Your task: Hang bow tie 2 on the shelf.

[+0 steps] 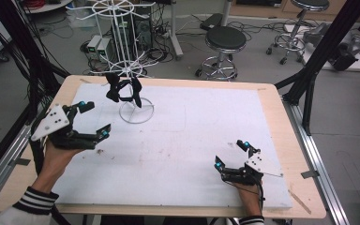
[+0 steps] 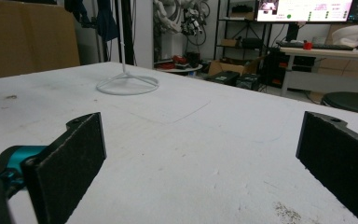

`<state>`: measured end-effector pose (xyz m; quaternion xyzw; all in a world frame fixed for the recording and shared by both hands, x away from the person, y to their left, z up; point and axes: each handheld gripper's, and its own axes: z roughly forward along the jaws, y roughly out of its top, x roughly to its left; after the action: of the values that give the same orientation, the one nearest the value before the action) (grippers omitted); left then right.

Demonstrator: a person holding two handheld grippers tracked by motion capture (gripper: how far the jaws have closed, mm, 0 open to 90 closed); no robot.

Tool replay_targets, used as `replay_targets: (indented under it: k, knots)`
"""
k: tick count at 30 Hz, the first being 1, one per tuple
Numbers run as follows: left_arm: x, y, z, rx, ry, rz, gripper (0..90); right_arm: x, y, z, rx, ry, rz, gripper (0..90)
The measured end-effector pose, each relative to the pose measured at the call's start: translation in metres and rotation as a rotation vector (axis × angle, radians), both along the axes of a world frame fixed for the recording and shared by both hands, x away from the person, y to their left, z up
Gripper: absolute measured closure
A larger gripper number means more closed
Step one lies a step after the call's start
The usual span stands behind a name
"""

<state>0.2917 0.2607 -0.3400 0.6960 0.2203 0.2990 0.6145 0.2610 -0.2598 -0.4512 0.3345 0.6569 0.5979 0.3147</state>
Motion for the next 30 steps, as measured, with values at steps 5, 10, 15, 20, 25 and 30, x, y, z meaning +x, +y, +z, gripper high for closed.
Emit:
replay_targets:
  k: [5,10,15,20,25,30]
  knots:
    - [-0.012,0.013,-0.033,-0.034,0.035,0.026,10.3,0.0,0.0,0.0,0.002,0.002,-0.002,0.6]
    - [-0.019,0.021,-0.067,-0.063,0.056,0.055,10.2,-0.001,0.001,0.0,0.002,0.008,-0.003,0.6]
    - [-0.023,0.023,-0.094,-0.083,0.054,0.083,10.3,0.0,0.0,0.0,0.001,0.003,-0.007,0.6]
    - [-0.025,0.023,-0.108,-0.103,0.038,0.089,10.3,0.0,0.0,0.0,0.002,0.002,-0.009,0.6]
    - [-0.029,0.024,-0.113,-0.146,0.009,0.089,10.3,0.0,0.0,0.0,0.002,-0.003,-0.01,0.6]
    - [-0.029,0.028,-0.115,-0.187,0.013,0.108,10.3,-0.001,0.0,0.0,0.004,0.004,-0.008,0.6]
